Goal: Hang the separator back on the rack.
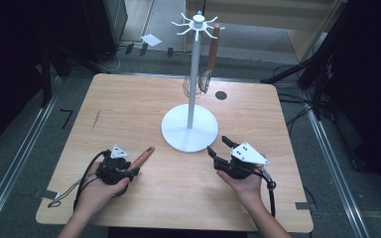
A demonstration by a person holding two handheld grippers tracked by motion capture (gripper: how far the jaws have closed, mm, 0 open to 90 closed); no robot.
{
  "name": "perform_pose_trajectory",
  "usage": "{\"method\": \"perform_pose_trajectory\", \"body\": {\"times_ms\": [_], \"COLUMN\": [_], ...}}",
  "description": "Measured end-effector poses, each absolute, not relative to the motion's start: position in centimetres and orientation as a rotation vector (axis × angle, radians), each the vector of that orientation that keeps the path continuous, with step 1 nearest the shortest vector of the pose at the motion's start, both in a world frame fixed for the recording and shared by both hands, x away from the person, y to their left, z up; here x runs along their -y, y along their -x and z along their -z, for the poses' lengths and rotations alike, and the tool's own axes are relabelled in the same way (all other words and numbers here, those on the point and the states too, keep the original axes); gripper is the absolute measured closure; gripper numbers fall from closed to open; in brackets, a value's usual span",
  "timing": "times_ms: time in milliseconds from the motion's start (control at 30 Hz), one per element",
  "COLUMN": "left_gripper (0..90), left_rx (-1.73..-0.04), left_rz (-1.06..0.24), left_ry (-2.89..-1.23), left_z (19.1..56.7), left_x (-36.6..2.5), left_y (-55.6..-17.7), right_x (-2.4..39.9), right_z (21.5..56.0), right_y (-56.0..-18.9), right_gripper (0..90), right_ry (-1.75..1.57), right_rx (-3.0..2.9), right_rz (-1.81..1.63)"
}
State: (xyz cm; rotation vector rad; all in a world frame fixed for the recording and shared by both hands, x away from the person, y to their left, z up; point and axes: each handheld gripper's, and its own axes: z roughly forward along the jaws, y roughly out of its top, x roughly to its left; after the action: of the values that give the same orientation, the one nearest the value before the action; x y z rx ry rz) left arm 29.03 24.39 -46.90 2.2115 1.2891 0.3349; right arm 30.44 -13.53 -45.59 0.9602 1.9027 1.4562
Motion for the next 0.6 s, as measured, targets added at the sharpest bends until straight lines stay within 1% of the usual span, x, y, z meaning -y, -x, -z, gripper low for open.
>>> {"method": "perform_pose_trajectory", "body": {"times_ms": [100,167,433,600], "left_gripper": [53.3,53.1,55.1,55.5], "left_rx": [-1.285,-1.279,-1.277,-1.276], "left_rz": [-0.343,-0.345,-0.323,-0.322], "left_ry": [-2.213,-2.219,-2.274,-2.316], "left_z": [46.6,46.4,46.1,45.8], "left_x": [-24.2,-24.0,-23.2,-22.8], "left_y": [-29.3,-29.5,-30.1,-30.6], "right_x": [13.7,13.9,14.6,16.2], "right_z": [45.6,45.6,45.7,46.1], "right_y": [-30.5,-30.4,-30.2,-29.7], "right_gripper": [36.8,34.0,29.0,27.3], "right_ry": [-0.968,-0.969,-1.017,-1.014], "right_rx": [-1.902,-1.897,-1.901,-1.907], "right_rz": [-1.469,-1.477,-1.504,-1.511]}}
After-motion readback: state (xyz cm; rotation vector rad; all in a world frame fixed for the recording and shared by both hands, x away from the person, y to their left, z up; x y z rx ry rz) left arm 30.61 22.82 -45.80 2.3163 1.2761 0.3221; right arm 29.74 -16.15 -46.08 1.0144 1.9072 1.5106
